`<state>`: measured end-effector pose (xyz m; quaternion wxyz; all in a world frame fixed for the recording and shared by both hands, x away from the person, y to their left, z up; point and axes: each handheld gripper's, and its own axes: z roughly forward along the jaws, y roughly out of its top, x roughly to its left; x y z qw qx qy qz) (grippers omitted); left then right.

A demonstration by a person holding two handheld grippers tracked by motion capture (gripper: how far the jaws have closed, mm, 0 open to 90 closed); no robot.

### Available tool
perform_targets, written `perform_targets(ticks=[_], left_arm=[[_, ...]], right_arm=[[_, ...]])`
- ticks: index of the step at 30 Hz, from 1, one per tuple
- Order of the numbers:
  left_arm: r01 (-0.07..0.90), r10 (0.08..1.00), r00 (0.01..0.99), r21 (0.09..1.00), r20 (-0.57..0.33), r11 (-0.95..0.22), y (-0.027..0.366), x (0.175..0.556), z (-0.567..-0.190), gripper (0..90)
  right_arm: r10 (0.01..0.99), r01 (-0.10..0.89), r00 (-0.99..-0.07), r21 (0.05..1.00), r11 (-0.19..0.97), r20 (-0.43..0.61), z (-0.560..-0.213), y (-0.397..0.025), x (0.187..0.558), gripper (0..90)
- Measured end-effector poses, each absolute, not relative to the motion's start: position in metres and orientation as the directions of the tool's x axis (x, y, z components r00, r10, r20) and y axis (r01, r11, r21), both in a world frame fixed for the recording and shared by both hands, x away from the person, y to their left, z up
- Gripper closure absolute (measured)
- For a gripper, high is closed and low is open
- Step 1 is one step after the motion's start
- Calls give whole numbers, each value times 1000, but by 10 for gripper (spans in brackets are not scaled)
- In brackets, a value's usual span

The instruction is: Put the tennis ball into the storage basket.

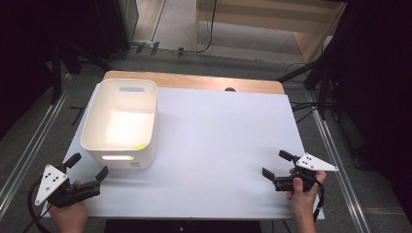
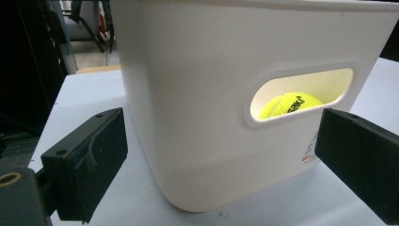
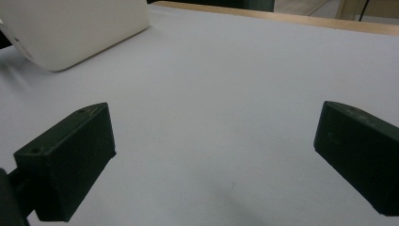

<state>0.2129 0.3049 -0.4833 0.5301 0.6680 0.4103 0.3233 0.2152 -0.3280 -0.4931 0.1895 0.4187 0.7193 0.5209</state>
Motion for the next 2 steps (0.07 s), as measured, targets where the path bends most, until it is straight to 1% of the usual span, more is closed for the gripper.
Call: perform_targets(ticks=[2], left_arm=[[204,890,455,973,-1,-103,305,213,-483,29]], right_arm=[[800,405,-577,908,106,164,-493,-328,215,0]])
